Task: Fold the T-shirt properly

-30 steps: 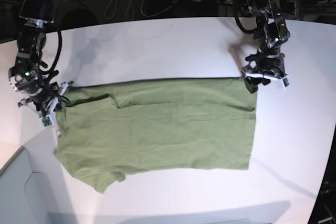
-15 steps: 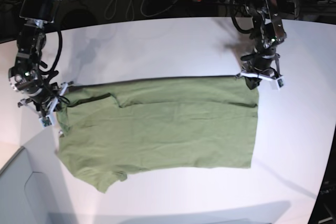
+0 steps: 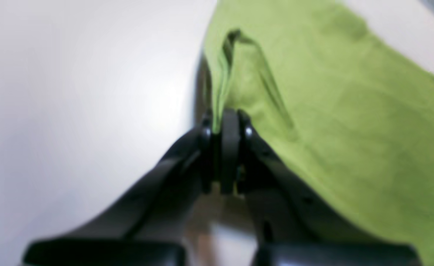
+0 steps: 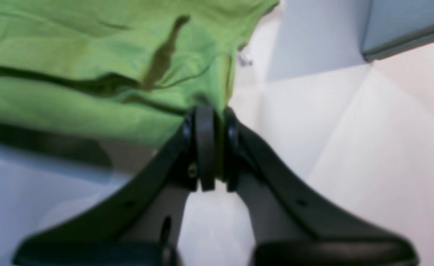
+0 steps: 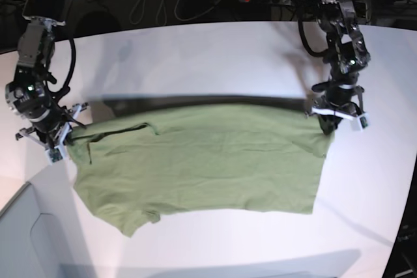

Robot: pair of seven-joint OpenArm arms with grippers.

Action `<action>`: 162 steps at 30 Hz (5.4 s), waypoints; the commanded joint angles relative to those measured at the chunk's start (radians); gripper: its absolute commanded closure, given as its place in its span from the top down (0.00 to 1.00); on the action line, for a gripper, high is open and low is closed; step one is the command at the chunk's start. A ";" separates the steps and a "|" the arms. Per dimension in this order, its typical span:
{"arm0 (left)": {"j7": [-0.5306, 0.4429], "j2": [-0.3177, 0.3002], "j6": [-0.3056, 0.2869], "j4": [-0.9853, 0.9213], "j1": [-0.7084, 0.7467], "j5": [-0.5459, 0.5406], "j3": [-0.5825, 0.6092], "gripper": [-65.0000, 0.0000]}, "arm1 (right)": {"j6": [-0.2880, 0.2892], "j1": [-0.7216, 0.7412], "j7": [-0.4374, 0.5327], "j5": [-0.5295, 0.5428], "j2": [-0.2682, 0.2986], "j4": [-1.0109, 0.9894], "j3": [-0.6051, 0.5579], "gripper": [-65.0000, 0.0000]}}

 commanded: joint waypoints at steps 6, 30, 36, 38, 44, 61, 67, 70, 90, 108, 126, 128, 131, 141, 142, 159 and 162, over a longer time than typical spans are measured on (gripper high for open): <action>-0.027 -0.021 -0.001 -0.001 -0.084 -0.003 0.000 0.00 | 0.008 0.114 0.000 -0.001 0.016 -0.060 0.005 0.00; 0.040 -0.021 -0.002 0.013 -0.102 -0.003 -0.003 0.00 | 0.011 0.111 -0.016 -0.092 0.005 -0.039 -0.047 0.00; 0.040 -0.021 -0.004 -0.026 -0.088 -0.003 -0.003 0.00 | 0.011 0.095 -0.025 -0.098 -0.023 -0.027 -0.010 0.00; 0.033 -0.021 -0.005 -0.033 -0.073 -0.004 -0.003 0.00 | 0.011 0.072 -0.016 -0.098 -0.021 -0.042 -0.012 0.00; 0.039 -0.043 -0.004 -0.013 -0.076 -0.006 -0.006 0.00 | 0.011 0.069 -0.017 -0.098 -0.020 -0.037 -0.007 0.00; 0.036 -0.010 -0.007 -0.009 0.076 -0.006 -0.074 0.00 | 0.011 -0.109 -0.014 -0.098 -0.003 0.050 -0.007 0.00; 0.034 0.017 -0.007 -0.007 0.154 -0.006 -0.074 0.00 | 0.011 -0.215 -0.014 -0.098 -0.003 0.059 -0.003 0.00; 0.034 0.020 -0.007 -0.006 0.186 -0.006 -0.074 0.00 | 0.011 -0.261 -0.013 -0.098 -0.003 0.059 -0.003 0.00; 0.037 0.042 -0.008 0.208 0.453 -0.007 -0.099 0.00 | 0.011 -0.475 0.145 -0.098 -0.003 0.061 0.051 0.00; 0.039 0.062 -0.008 0.201 0.533 -0.007 -0.115 0.00 | 0.011 -0.569 0.164 -0.098 -0.004 0.145 0.059 0.00; 0.040 0.062 -0.007 0.208 0.574 -0.007 -0.115 0.02 | 0.011 -0.564 0.155 -0.098 -0.004 0.147 0.059 0.01; 0.040 0.062 -0.007 0.208 0.574 -0.007 -0.115 0.16 | 0.011 -0.564 0.155 -0.098 -0.006 0.150 0.059 0.07; 0.040 0.062 -0.007 0.208 0.574 -0.007 -0.117 0.38 | 0.011 -0.563 0.153 -0.098 -0.006 0.151 0.059 0.24; 0.040 0.076 -0.002 0.333 0.573 -0.006 -0.183 0.48 | 0.011 -0.560 0.153 -0.098 -0.047 0.231 0.178 0.54; 0.040 0.083 -0.004 0.344 0.568 -0.006 -0.197 0.48 | 0.011 -0.560 0.153 -0.096 -0.047 0.240 0.183 0.54; 0.040 -0.027 -0.008 0.036 0.022 0.042 -0.206 0.49 | 0.011 -0.439 0.151 -0.098 -0.118 0.262 0.183 0.54; 0.034 -0.066 -0.008 -0.133 -0.101 0.071 -0.132 0.49 | 0.011 -0.439 0.153 -0.098 -0.121 0.248 0.183 0.54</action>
